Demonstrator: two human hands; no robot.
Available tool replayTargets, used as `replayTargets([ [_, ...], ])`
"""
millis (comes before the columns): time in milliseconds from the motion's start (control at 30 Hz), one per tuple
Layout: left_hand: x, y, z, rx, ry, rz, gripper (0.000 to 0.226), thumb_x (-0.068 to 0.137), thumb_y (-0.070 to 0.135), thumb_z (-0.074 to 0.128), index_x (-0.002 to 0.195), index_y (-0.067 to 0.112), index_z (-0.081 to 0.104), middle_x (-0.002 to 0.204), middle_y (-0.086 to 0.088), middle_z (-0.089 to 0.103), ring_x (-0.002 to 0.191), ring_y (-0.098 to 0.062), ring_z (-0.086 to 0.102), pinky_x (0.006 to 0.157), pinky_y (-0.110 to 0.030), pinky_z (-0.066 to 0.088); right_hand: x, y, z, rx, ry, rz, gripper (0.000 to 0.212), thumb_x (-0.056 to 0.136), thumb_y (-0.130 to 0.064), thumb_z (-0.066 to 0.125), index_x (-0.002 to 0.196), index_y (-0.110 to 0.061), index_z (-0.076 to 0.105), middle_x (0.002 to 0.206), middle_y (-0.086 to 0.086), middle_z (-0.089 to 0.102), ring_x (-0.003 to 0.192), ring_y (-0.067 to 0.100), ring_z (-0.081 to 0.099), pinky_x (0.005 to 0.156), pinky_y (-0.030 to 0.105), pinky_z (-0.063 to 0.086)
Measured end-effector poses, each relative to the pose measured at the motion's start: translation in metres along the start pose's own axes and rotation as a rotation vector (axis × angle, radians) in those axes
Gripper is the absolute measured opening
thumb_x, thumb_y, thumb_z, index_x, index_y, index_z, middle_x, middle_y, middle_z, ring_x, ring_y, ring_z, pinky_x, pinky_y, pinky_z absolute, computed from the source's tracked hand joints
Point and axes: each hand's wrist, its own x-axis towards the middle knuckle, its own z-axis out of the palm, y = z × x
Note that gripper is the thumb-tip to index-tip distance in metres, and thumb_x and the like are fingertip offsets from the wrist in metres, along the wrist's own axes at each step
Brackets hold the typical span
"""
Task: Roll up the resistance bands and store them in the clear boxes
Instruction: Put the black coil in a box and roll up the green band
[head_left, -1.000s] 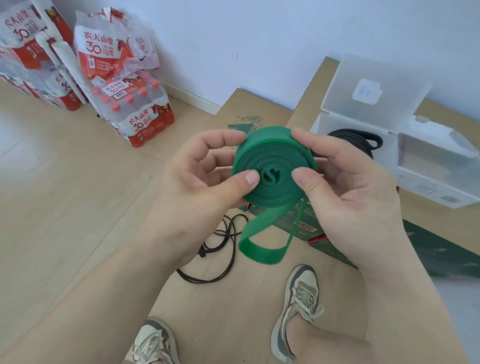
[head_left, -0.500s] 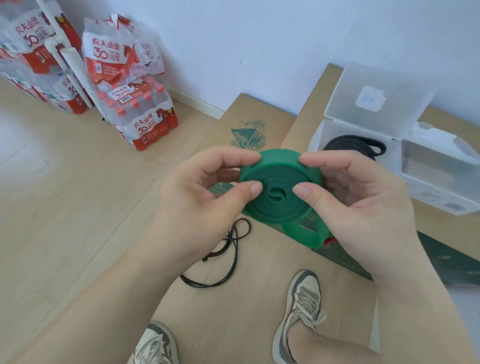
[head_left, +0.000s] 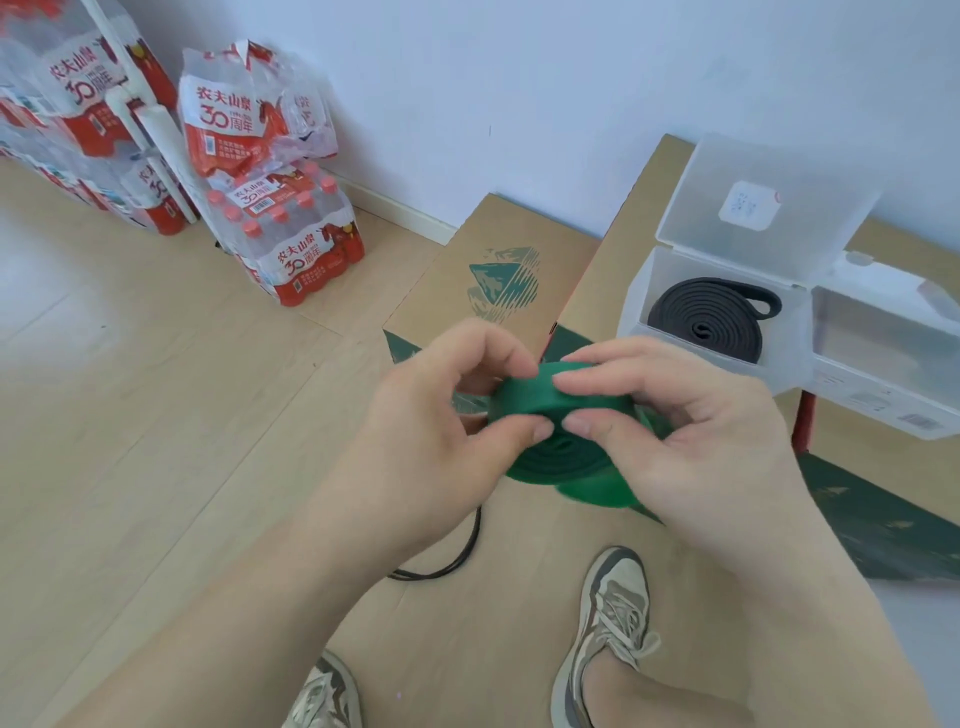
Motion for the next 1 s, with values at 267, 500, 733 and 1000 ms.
replayTargets([
  [267,0.005,0.007,-0.01,-0.317,0.066,-0.055,0.032,0.07,0.017,0.091,0.095,0.023,0.072,0.092,0.0,0.077,0.088,-0.02,0.072,0.08,-0.056,0.062,0.003,-0.002,-0.019,0.25,0.036,0.092,0.048,0.087,0.009,0.073,0.117,-0.028,0.076,0.113,0.005,0.078,0.109,0.026,0.073,0.094,0.035,0.06],
  [500,0.002,0.007,-0.004,0.095,-0.057,0.003,0.052,0.076,0.01,0.088,0.111,0.04,0.065,0.108,0.025,0.07,0.103,0.0,0.069,0.087,-0.026,0.06,0.0,0.002,-0.011,0.019,-0.049,0.048,0.053,0.083,0.017,0.073,0.104,-0.032,0.08,0.114,-0.011,0.074,0.11,0.019,0.072,0.092,0.035,0.06],
  [733,0.003,0.003,-0.004,-0.019,-0.008,-0.031,0.04,0.082,0.007,0.083,0.103,0.04,0.071,0.097,0.019,0.073,0.093,-0.018,0.074,0.075,-0.029,0.064,0.002,0.002,-0.012,0.078,-0.013,0.08,0.037,0.079,0.003,0.084,0.103,-0.024,0.079,0.119,-0.005,0.075,0.115,0.019,0.071,0.1,0.039,0.058],
  [1000,0.007,0.003,-0.003,-0.335,0.074,-0.084,0.032,0.078,0.007,0.086,0.101,0.022,0.07,0.102,-0.005,0.078,0.093,-0.03,0.075,0.081,-0.05,0.064,0.004,-0.005,-0.014,0.204,-0.001,0.126,0.04,0.089,-0.002,0.075,0.117,-0.031,0.076,0.114,-0.002,0.078,0.108,0.019,0.074,0.089,0.028,0.061],
])
